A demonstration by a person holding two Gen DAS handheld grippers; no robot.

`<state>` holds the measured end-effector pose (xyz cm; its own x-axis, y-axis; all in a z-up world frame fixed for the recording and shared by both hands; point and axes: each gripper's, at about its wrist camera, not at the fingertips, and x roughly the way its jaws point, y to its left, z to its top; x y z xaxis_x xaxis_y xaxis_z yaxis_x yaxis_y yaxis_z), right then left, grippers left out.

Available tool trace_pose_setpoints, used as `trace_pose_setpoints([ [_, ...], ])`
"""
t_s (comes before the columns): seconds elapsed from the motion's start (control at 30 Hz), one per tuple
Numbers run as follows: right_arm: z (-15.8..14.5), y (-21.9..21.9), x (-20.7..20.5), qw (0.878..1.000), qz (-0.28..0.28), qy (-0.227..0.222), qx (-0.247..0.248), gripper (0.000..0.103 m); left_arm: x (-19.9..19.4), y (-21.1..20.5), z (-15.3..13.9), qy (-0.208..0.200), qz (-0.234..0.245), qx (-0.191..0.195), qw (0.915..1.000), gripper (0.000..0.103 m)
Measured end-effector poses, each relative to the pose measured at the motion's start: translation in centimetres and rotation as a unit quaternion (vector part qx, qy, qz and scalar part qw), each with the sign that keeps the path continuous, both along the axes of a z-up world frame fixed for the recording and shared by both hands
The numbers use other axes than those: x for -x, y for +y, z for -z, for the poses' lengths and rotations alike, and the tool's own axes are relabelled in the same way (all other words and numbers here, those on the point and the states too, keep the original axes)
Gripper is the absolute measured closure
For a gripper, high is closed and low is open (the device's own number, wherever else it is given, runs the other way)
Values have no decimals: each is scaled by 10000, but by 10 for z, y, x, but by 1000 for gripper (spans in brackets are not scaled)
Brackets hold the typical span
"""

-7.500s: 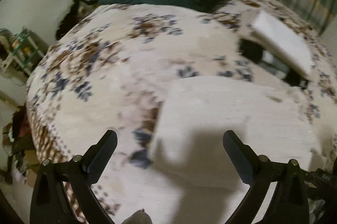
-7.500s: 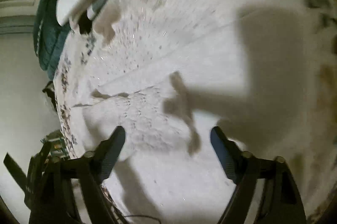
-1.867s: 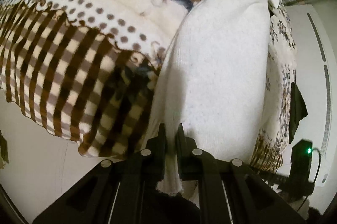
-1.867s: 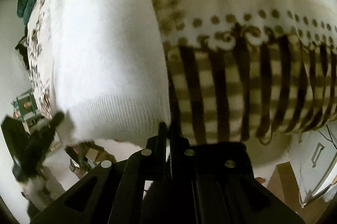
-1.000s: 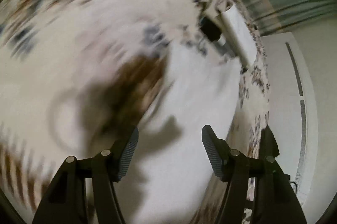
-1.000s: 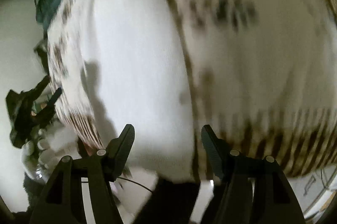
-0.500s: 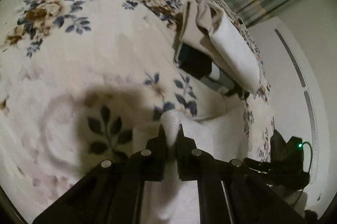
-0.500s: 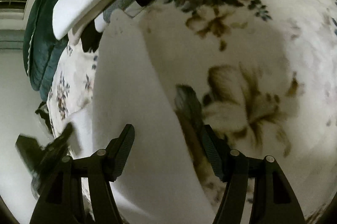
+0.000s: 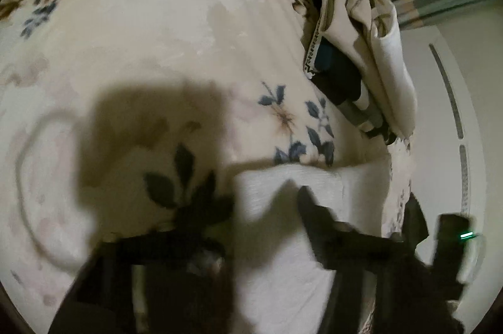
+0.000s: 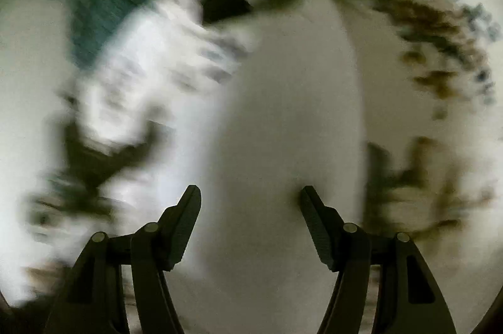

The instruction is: Fold small clothes

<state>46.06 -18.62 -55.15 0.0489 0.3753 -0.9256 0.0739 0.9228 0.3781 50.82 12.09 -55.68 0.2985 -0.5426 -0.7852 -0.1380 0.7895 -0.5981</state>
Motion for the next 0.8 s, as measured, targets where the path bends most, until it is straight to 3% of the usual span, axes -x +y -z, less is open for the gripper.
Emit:
trace_pose_setpoints([
  [0.03,10,-3,3,9992,-46,45,392,36,5,4,-3,-4,-15,52,10000,47],
  [0.07,20,-13,8,9988,93,143,464,36,10,8,-7,-2,-19,61,10000,47],
  [0.13,28,-34,14,9975,552,425,120,36,20,13,-14,-35,-44,110,9999,47],
  [0.23,13,-56,30,9924,987,492,-548,35,55,20,-37,-136,8,226,9997,46],
  [0.37,-11,-67,76,9886,1018,588,-944,32,127,21,-60,36,179,279,9994,46],
  [0.47,-13,-71,132,9836,917,950,-1232,32,193,20,-63,372,262,315,9985,45],
  [0.67,9,-75,274,9725,671,1724,-1413,32,307,10,-32,1080,261,193,9936,43],
  [0.8,44,-69,345,9602,797,2131,-1620,32,346,4,1,1520,312,74,9879,42],
])
